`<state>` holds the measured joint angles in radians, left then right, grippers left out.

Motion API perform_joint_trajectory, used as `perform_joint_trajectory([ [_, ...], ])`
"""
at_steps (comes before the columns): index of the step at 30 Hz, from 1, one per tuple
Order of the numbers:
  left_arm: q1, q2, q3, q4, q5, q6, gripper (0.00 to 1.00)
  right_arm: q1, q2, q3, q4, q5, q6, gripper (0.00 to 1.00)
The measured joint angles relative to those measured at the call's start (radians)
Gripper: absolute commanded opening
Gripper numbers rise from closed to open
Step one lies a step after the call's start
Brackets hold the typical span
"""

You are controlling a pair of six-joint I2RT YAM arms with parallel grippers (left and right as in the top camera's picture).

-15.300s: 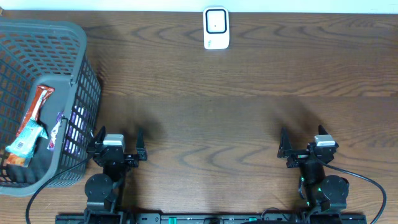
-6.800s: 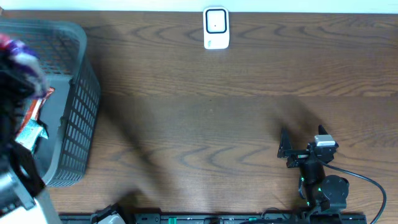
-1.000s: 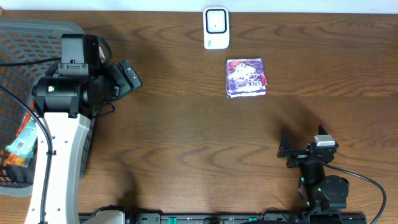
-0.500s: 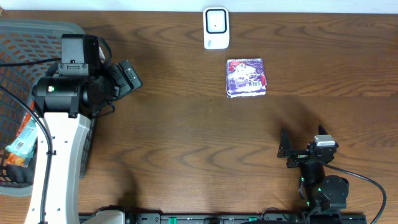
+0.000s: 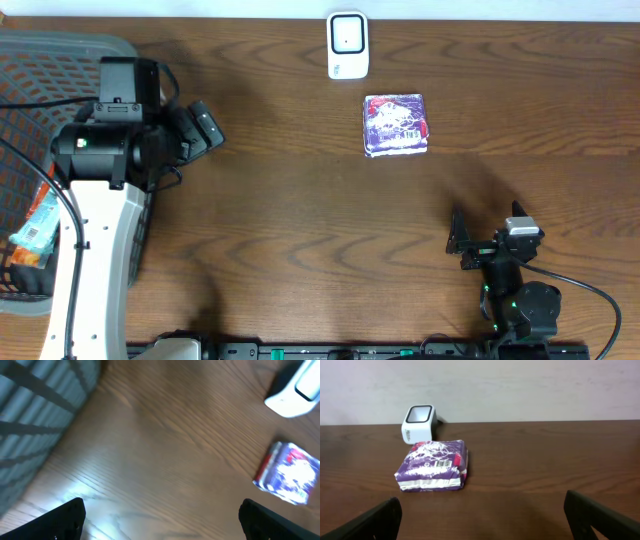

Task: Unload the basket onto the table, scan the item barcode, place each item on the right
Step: 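Move the left gripper back toward the basket, then grasp the mint-green package inside the basket with the left gripper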

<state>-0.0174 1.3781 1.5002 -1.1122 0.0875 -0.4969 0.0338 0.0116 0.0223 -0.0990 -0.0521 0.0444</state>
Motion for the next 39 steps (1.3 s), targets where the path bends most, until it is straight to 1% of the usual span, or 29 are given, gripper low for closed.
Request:
perform_joint_trajectory([
  [5, 0.060, 0.000, 0.000, 0.052, -0.058, 0.034, 0.98, 0.000, 0.000, 0.000, 0.000, 0.000, 0.000, 0.99],
  [8, 0.111, -0.003, 0.000, 0.103, -0.057, 0.055, 0.98, 0.000, 0.000, 0.000, 0.000, 0.000, 0.000, 0.99],
  [11, 0.179, -0.008, 0.000, 0.170, -0.053, 0.074, 0.98, 0.000, 0.000, 0.000, 0.000, 0.000, 0.000, 0.99],
  [17, 0.360, -0.013, 0.000, 0.292, -0.068, 0.113, 0.98, 0.000, 0.000, 0.000, 0.000, 0.000, 0.000, 0.99],
  [20, 0.410, -0.015, 0.000, 0.344, -0.021, 0.122, 0.98, 0.000, 0.000, 0.000, 0.000, 0.000, 0.000, 0.99],
  [26, 0.422, -0.048, 0.000, 0.436, 0.203, 0.139, 0.98, 0.000, 0.000, 0.000, 0.000, 0.000, 0.000, 0.99],
  [29, 0.422, -0.086, 0.000, 0.439, 0.252, 0.140, 0.99, 0.000, 0.000, 0.000, 0.000, 0.000, 0.000, 0.99],
  [30, 0.422, -0.100, 0.000, 0.439, 0.255, 0.140, 1.00, 0.000, 0.000, 0.000, 0.000, 0.000, 0.000, 0.99],
  [32, 0.422, -0.125, 0.000, 0.440, 0.243, 0.140, 0.98, 0.000, 0.000, 0.000, 0.000, 0.000, 0.000, 0.99],
  [39, 0.422, -0.173, 0.000, 0.438, 0.068, 0.148, 0.98, 0.000, 0.000, 0.000, 0.000, 0.000, 0.000, 0.99],
])
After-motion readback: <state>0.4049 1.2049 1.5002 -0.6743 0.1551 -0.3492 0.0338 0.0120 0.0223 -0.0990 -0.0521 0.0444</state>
